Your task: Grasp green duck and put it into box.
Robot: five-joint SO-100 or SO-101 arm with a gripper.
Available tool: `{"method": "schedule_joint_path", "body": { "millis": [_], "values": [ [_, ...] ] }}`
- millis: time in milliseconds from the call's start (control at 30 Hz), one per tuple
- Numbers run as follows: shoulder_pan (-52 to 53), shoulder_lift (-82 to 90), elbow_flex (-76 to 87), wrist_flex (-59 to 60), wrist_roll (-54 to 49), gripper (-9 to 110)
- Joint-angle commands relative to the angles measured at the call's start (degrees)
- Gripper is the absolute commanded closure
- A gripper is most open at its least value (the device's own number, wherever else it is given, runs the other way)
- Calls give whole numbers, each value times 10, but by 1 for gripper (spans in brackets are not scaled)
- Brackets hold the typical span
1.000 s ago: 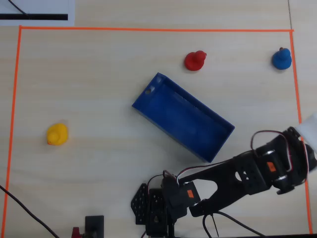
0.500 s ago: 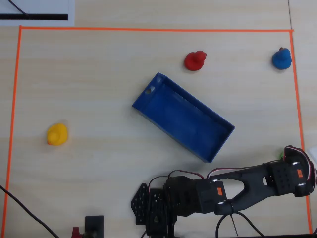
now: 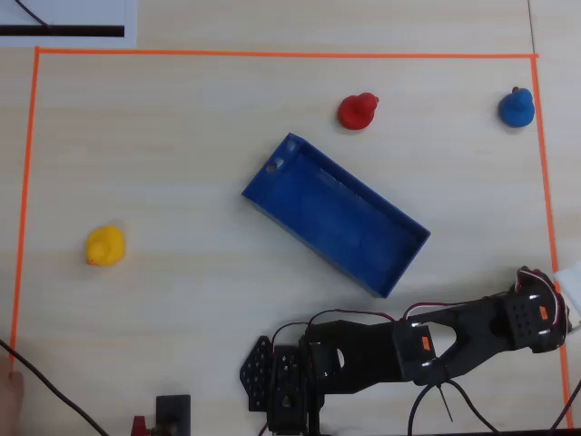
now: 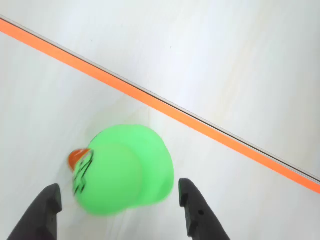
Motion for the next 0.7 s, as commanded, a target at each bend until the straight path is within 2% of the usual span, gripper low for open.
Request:
{"method": "schedule_joint_path", "body": {
  "millis": [0, 400, 467, 567, 667],
  "values": [
    [-5, -11, -57, -13, -5, 69],
    [-11, -85, -130, -13, -16, 70],
    [-14, -85, -134, -7, -16, 75],
    [-18, -85, -150, 28, -16, 92],
    [-24, -83, -151, 33, -12, 101]
  ]
}}
